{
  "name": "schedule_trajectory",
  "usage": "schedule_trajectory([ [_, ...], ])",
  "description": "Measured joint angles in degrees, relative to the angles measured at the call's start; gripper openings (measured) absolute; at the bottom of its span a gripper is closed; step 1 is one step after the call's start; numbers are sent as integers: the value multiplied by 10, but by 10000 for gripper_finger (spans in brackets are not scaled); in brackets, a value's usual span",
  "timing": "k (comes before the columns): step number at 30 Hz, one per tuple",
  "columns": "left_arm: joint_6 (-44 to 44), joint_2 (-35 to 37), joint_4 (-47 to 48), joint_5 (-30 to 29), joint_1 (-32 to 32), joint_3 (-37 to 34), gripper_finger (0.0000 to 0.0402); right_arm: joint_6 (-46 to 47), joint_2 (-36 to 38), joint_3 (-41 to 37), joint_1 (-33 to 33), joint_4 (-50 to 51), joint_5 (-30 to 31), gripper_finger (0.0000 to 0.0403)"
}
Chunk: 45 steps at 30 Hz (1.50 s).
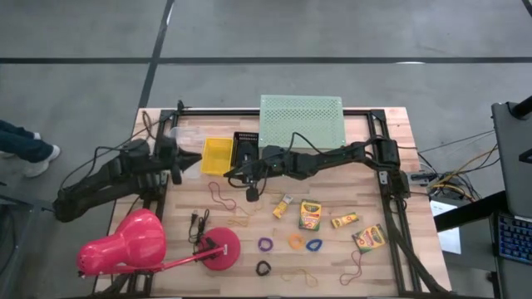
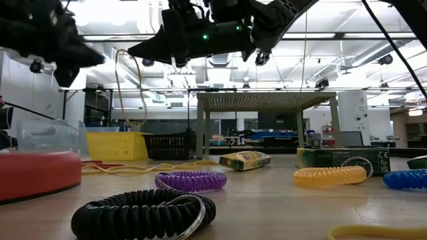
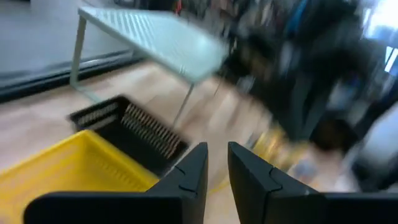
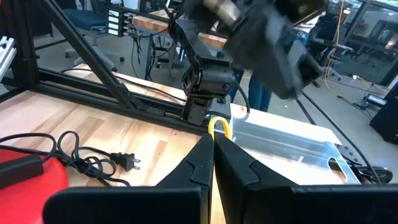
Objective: Pick & Place Office Desk Supplies
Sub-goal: Put the yellow rubber band into the transparent bin
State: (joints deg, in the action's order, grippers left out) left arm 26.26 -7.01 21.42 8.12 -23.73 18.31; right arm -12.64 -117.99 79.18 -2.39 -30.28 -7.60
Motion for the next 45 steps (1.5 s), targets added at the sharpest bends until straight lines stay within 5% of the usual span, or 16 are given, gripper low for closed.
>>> schedule_trajectory([
  [8,-23,0,-130,-6,0,-27,67,0,0,0,0,0,0,8],
  [21,-23,0,-126,-26,0,-74,67,0,0,-1,0,0,0,8],
  [26,-27,0,-115,72,0,-75,67,-3,0,-1,0,0,1,8],
  [35,-174,-4,-91,192,1,-75,67,-15,0,-1,0,0,1,8],
  [40,-364,-8,-89,204,2,-75,67,-15,0,-1,0,0,1,8],
  [45,-409,-10,-89,200,2,-75,67,-15,0,-1,0,0,1,8],
])
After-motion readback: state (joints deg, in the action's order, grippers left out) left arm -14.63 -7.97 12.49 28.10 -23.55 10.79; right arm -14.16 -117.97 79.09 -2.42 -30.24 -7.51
